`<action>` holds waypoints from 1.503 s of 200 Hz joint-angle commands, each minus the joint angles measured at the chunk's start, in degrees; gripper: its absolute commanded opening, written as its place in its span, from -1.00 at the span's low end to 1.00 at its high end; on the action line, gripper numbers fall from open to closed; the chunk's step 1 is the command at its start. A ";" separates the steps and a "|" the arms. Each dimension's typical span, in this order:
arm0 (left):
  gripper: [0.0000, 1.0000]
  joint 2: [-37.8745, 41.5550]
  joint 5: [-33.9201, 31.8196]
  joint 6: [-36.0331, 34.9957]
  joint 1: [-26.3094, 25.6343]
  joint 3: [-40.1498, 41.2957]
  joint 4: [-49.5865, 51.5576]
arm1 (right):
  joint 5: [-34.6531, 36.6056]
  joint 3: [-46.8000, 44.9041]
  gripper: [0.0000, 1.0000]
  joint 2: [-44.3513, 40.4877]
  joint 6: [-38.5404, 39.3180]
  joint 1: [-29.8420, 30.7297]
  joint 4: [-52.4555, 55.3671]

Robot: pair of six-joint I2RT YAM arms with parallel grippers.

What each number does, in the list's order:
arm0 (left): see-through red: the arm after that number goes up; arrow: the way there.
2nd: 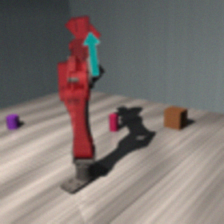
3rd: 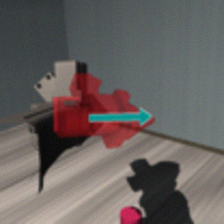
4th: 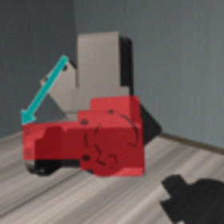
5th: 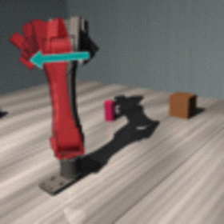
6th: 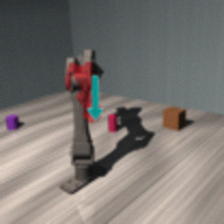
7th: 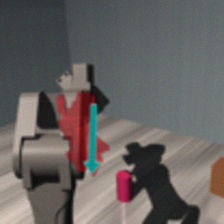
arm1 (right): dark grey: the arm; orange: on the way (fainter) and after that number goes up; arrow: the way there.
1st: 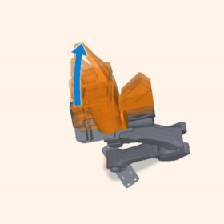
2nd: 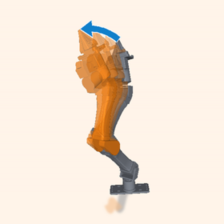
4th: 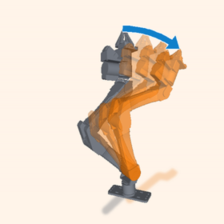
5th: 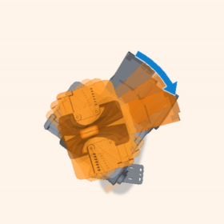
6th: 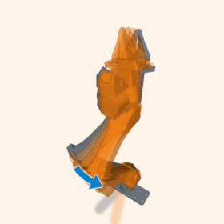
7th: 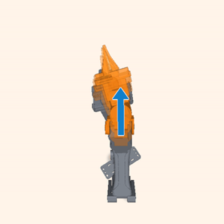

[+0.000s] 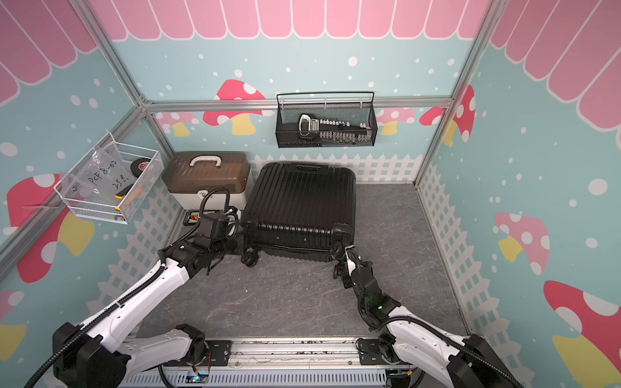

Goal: Close the suitcase zippers
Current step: Zip the zipper on the suitcase.

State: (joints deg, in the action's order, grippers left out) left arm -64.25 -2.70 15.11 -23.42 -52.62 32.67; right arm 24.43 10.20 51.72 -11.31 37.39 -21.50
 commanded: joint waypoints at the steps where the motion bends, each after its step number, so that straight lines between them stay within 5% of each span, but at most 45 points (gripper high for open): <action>1: -0.30 4.83 3.74 0.13 -2.42 0.68 2.03 | -2.64 1.42 -1.00 0.86 1.57 0.49 -0.94; 29: 0.17 9.44 -3.35 -8.12 -2.80 -1.99 3.62 | -2.27 0.66 -1.00 -0.51 1.03 0.49 -0.75; 69: 0.30 5.48 1.36 -26.23 -7.24 -9.93 3.39 | -2.86 -0.25 -1.00 -2.13 0.24 0.53 0.18; 121: 0.56 -10.60 0.80 -47.43 -21.22 -22.43 1.35 | -3.56 -0.79 -1.00 -3.01 -0.22 0.51 0.92; 198: 0.62 -31.44 7.66 -56.44 -25.10 -39.97 6.45 | -5.30 -0.99 -1.00 -3.16 -0.64 0.41 1.52; 300: 0.64 -43.32 -0.74 -57.57 -25.45 -48.86 9.72 | -10.48 -2.38 -1.00 -7.61 -1.18 0.43 4.05</action>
State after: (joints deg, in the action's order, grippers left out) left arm -104.22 0.34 -41.23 -48.73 -99.18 41.50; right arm 19.44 8.64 45.91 -12.51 37.41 -18.00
